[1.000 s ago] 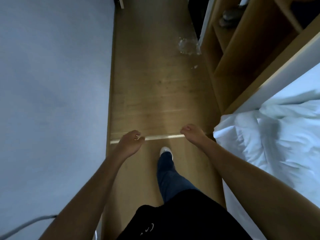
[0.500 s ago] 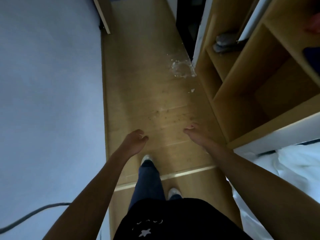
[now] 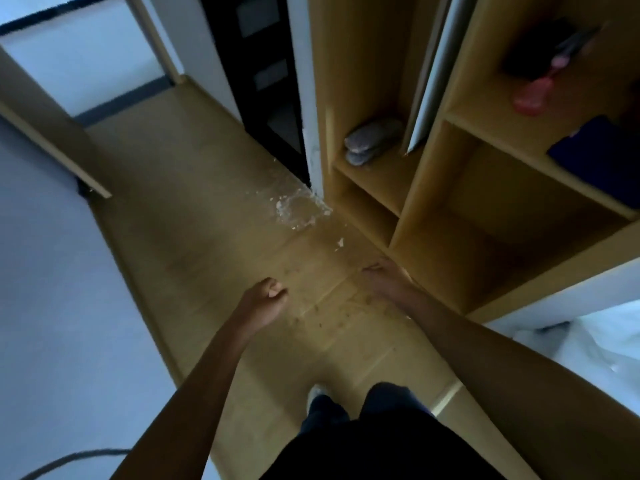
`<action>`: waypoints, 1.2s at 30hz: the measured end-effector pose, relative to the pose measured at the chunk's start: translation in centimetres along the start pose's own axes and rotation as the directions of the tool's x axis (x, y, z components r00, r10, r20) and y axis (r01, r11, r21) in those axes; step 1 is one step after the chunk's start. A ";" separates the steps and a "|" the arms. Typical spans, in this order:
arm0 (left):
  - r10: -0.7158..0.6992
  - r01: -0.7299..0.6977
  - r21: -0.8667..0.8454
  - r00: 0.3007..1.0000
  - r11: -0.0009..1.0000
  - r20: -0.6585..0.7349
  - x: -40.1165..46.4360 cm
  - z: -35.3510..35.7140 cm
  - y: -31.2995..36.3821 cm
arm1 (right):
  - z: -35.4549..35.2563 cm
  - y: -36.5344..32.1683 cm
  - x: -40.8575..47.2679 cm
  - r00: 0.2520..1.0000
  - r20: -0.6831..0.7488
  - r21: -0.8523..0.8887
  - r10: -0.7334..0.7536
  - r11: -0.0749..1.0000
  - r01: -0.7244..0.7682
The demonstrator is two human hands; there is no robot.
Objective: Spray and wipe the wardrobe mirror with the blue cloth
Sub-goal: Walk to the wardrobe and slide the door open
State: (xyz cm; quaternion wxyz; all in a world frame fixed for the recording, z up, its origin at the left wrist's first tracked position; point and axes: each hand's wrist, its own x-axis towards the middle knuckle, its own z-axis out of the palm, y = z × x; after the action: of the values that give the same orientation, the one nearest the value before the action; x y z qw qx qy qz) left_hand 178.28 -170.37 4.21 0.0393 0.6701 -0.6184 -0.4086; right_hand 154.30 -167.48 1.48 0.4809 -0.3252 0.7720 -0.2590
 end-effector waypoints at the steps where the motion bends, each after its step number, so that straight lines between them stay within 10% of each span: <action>1: 0.030 -0.030 0.014 1.000 0.999 0.008 1.6 -1.1 1.0 | -0.2 -1.6 0.5 1.000 -0.026 0.014 -0.003 1.000 0.003; 22: 0.497 -0.517 0.082 0.848 0.852 0.181 27.7 -5.7 30.6 | -19.5 -22.4 19.0 0.847 -0.529 0.215 -0.045 0.959 0.185; 36: 0.737 -0.752 -0.083 0.608 0.653 0.296 33.5 -8.3 41.9 | -23.7 -33.7 19.4 0.605 -0.795 0.291 -0.044 0.847 0.445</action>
State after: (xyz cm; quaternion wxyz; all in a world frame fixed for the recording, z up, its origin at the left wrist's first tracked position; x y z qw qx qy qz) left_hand 146.51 -212.68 16.35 0.0932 0.2818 -0.8489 -0.4374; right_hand 134.88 -202.05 23.92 0.1306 -0.1666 0.7618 -0.6123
